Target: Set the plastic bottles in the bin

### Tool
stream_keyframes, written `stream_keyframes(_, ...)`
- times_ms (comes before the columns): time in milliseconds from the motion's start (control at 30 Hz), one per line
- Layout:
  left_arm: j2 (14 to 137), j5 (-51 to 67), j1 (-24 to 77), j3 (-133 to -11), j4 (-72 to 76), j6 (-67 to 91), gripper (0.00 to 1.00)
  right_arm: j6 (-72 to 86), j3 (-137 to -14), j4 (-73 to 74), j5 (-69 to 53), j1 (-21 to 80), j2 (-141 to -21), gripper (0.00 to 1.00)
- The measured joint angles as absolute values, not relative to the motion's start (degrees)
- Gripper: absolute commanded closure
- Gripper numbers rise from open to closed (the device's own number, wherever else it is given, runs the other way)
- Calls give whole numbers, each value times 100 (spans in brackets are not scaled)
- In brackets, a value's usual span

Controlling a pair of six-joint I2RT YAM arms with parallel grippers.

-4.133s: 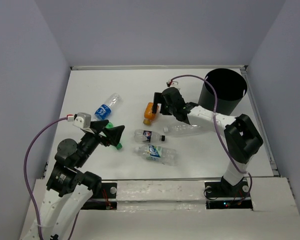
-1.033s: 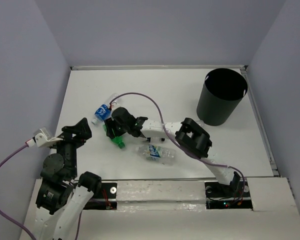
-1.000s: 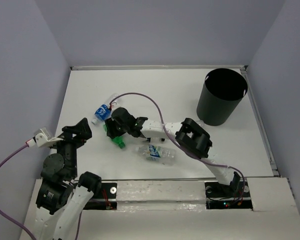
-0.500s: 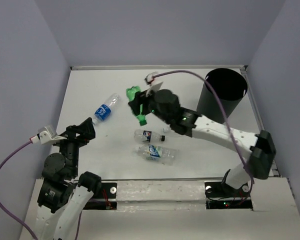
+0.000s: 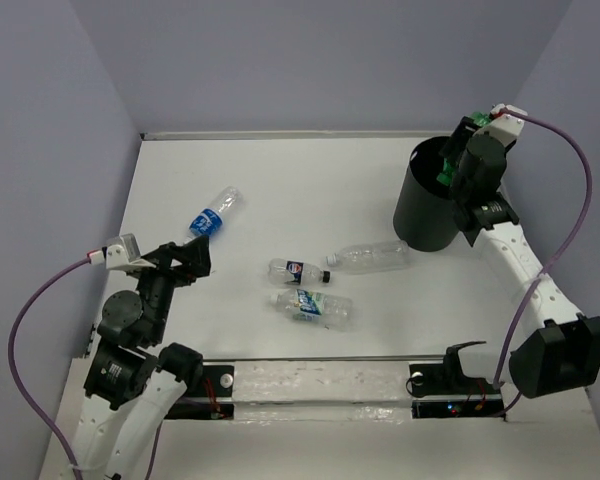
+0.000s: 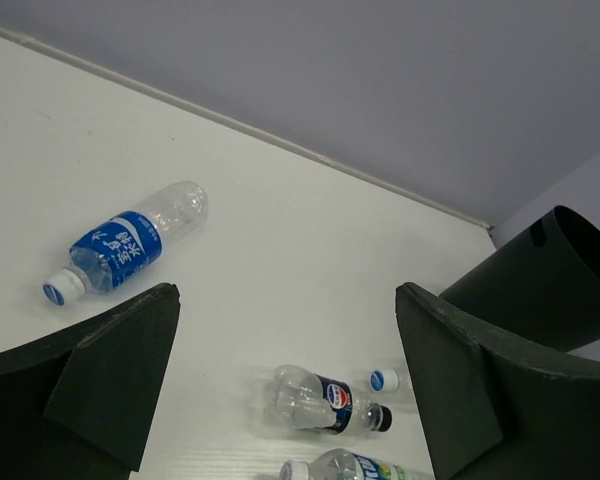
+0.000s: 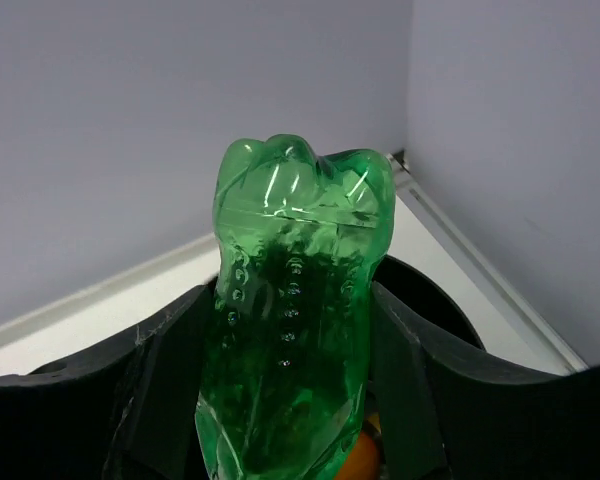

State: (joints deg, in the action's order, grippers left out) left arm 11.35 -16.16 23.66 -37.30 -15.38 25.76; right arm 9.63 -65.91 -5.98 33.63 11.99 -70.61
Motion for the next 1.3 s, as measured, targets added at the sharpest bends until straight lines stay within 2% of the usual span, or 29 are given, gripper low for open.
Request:
stream_keyframes(33,1190,-1581,2368,-3726,-1538,2567,1,963,-6560,-545,3315,1061,-7188,50)
stream_keyframes(67,1229,-1544,2368,-3721,-1538,2556,1,963,-6541,-471,3273,974,-7286,35)
stream_keyframes(100,1269,-1505,2368,-3719,-1538,2547,1,961,-6517,-408,3238,888,-7404,8)
stream_keyframes(133,1297,-1481,2368,-3717,-1538,2532,1,958,-6504,-327,3197,860,-7459,2)
stream_keyframes(400,1354,-1431,2368,-3715,-1518,2484,1,1251,-6709,113,2405,867,-7181,0)
stream_keyframes(667,2303,-1406,2296,-3730,-1476,2311,1,1984,-6663,152,668,1153,-6163,1)
stream_keyframes(767,3061,-1402,2270,-3830,-1446,2145,1,2102,-6453,-252,69,2276,-6066,1)
stream_keyframes(933,4565,-1767,2270,-4488,-1444,1752,1,2185,-5889,-733,-519,3745,-6761,1)
stream_keyframes(1100,6265,-2196,2167,-5089,-1448,1382,1,2528,-5164,-991,-788,3983,-7356,1)
stream_keyframes(1300,7603,-2300,1763,-5437,-1496,1026,1,2788,-4639,-1273,-921,4012,-7317,1)
